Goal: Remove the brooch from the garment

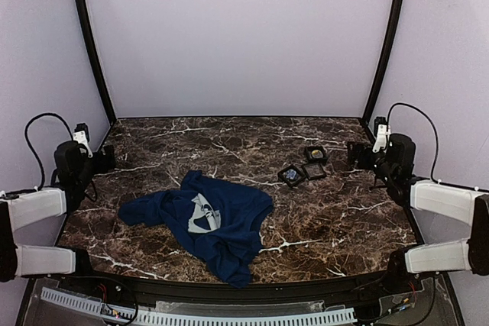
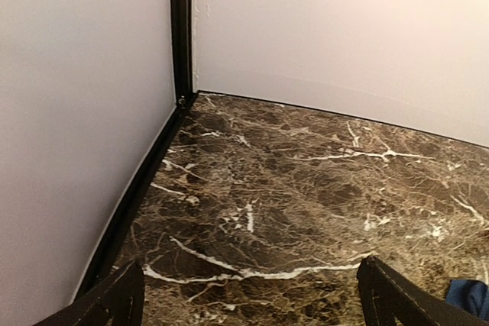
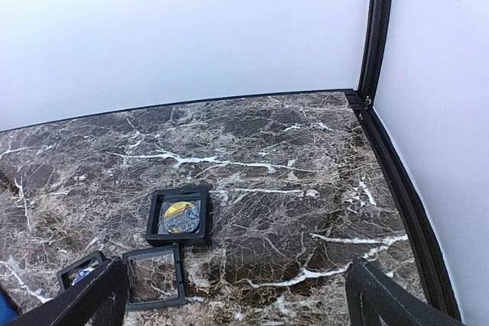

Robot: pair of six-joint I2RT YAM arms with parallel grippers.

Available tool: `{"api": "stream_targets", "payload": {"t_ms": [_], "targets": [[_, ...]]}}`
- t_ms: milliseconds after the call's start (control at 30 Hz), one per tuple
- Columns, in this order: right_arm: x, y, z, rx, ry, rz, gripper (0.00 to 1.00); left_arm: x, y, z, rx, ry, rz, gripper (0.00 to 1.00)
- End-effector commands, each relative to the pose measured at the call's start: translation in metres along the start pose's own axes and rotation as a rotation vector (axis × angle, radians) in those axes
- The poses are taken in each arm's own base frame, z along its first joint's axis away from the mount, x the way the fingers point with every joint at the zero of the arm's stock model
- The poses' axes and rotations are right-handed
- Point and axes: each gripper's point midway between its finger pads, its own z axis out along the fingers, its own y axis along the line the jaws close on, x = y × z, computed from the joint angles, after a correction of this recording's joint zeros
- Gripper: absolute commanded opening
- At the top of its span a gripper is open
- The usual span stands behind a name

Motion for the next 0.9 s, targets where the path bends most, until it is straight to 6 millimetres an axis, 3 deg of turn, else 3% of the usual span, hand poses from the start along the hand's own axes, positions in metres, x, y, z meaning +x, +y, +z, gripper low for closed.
{"api": "stream_targets", "payload": {"t_ms": [0, 167, 333, 533, 867], "targets": [[-0.030, -0.007, -0.028, 0.007, -0.262, -0.002, 0.99, -0.010, 0.015, -0.013, -0.071, -0.128, 0.073, 0.99], [-0.009, -0.021, -0.052, 0.055, -0.355, -0.024, 0.99, 0.000, 0.023, -0.018, -0.112, -0.133, 0.070, 0.99], [-0.011, -0.023, -0.067, 0.060, -0.413, -0.031, 0.99, 0.009, 0.026, -0.016, -0.127, -0.116, 0.075, 0.99], [-0.007, -0.025, -0.069, 0.064, -0.413, -0.023, 0.99, 0.012, 0.021, -0.010, -0.095, -0.105, 0.067, 0.99], [-0.005, -0.020, -0.063, 0.035, -0.394, -0.015, 0.99, 0.015, 0.027, -0.011, -0.132, -0.100, 0.048, 0.99]]}}
